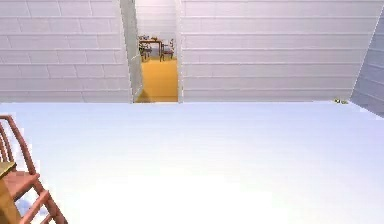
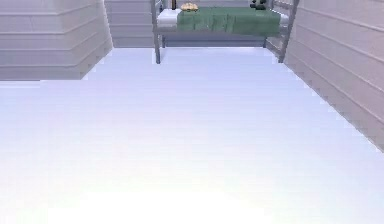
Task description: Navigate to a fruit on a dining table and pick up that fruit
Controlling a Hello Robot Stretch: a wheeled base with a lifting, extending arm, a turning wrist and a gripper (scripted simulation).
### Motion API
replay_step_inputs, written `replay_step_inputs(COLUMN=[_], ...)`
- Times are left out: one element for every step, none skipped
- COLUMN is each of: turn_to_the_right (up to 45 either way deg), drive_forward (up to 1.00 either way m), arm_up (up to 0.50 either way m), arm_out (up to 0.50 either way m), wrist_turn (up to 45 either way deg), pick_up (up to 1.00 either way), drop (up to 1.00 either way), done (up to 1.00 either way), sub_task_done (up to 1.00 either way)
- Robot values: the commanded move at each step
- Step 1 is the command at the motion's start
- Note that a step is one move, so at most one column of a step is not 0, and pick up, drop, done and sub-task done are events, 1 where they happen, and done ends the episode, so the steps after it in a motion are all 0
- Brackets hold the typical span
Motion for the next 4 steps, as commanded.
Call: replay_step_inputs(turn_to_the_right=[0.0, -21.0, 0.0, 0.0], drive_forward=[0.8, 0.0, 1.0, 1.0], arm_up=[0.0, 0.0, 0.0, 0.0], arm_out=[0.0, 0.0, 0.0, 0.0], wrist_turn=[0.0, 0.0, 0.0, 0.0], pick_up=[0.0, 0.0, 0.0, 0.0], drop=[0.0, 0.0, 0.0, 0.0], done=[0.0, 0.0, 0.0, 0.0], sub_task_done=[0.0, 0.0, 0.0, 0.0])
